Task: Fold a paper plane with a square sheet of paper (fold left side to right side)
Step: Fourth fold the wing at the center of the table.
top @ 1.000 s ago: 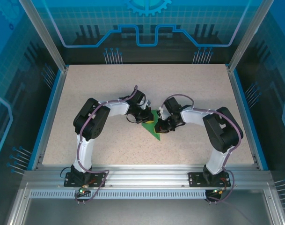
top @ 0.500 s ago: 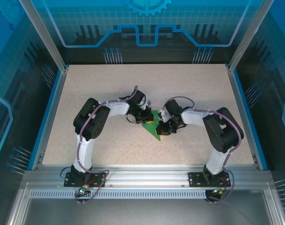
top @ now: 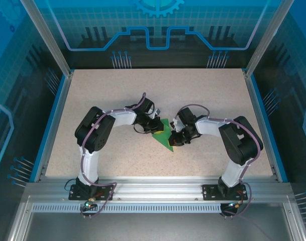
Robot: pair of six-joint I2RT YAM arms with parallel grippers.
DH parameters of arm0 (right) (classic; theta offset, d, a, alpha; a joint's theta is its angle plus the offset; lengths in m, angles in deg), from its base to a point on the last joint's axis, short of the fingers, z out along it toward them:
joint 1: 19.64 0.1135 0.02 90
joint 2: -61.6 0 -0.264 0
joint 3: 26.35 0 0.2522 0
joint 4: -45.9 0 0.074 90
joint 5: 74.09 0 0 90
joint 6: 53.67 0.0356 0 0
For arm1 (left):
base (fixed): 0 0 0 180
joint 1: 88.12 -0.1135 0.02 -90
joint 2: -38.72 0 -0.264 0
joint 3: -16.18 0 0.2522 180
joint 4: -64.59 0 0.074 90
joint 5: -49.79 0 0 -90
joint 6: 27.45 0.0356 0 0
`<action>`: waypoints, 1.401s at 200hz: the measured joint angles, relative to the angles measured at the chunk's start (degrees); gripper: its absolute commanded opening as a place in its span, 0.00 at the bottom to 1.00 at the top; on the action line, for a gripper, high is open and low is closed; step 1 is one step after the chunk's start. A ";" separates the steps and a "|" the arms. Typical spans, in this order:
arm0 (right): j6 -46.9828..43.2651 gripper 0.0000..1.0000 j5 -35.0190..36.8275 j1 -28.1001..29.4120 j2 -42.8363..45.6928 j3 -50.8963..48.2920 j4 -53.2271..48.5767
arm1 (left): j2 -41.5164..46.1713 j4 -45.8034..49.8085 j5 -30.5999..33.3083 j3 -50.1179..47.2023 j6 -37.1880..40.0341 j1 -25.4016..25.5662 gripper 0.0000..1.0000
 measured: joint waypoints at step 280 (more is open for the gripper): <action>-0.09 0.00 -2.40 -1.22 -0.79 -0.26 0.52 | -2.40 -4.22 -7.23 -2.32 7.91 3.41 0.02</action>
